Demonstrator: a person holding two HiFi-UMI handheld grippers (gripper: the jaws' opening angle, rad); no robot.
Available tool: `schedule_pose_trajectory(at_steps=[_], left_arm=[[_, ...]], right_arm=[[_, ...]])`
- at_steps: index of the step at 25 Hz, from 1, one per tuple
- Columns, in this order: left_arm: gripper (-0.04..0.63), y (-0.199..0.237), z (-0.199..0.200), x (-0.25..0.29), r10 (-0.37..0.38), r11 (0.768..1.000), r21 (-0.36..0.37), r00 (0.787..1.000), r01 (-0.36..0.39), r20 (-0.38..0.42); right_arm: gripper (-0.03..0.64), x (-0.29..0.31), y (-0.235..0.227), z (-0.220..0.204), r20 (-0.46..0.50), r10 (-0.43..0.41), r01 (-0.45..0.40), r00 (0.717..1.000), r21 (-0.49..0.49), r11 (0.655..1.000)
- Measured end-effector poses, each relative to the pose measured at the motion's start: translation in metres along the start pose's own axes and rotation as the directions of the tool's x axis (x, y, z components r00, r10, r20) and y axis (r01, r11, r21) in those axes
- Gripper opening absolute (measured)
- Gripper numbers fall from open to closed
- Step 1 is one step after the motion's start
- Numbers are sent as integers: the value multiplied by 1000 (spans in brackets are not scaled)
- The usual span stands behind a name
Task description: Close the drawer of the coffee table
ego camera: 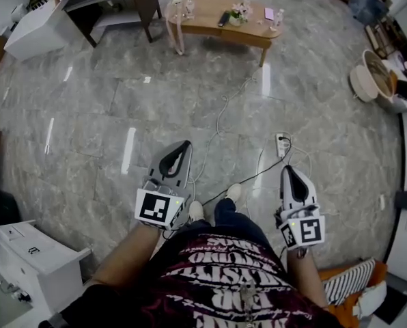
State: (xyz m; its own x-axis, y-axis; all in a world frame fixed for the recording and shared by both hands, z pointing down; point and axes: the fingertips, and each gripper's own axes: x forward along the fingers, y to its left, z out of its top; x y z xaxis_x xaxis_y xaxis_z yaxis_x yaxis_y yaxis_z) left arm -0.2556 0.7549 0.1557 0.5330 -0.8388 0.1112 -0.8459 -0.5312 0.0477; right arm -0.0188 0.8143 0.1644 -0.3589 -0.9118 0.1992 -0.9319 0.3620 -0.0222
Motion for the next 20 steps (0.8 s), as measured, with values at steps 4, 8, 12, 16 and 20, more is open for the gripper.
schedule_pose_trajectory(at_steps=[4,8,12,16,20], left_arm=[[23,5,2,21,19,1000,3,1000,-19,0],[23,10,6,47,44,999,-4,999,-44,-9],[23,11,16,74,64,997,35,998,-65,21],[23,2,24,104,69,996,46,997,-70,36],[23,-8,35,129,86,995,54,995,-89,59]], right_arm=[[35,14,-21,2,-7,-18,18,1000,-5,1000],[35,32,-43,8,5,-29,29,1000,3,1000],[35,42,-62,10,11,-15,15,1000,5,1000],[35,51,-90,11,15,0,-1,1000,13,1000],[35,62,-120,18,34,23,-24,999,20,1000]])
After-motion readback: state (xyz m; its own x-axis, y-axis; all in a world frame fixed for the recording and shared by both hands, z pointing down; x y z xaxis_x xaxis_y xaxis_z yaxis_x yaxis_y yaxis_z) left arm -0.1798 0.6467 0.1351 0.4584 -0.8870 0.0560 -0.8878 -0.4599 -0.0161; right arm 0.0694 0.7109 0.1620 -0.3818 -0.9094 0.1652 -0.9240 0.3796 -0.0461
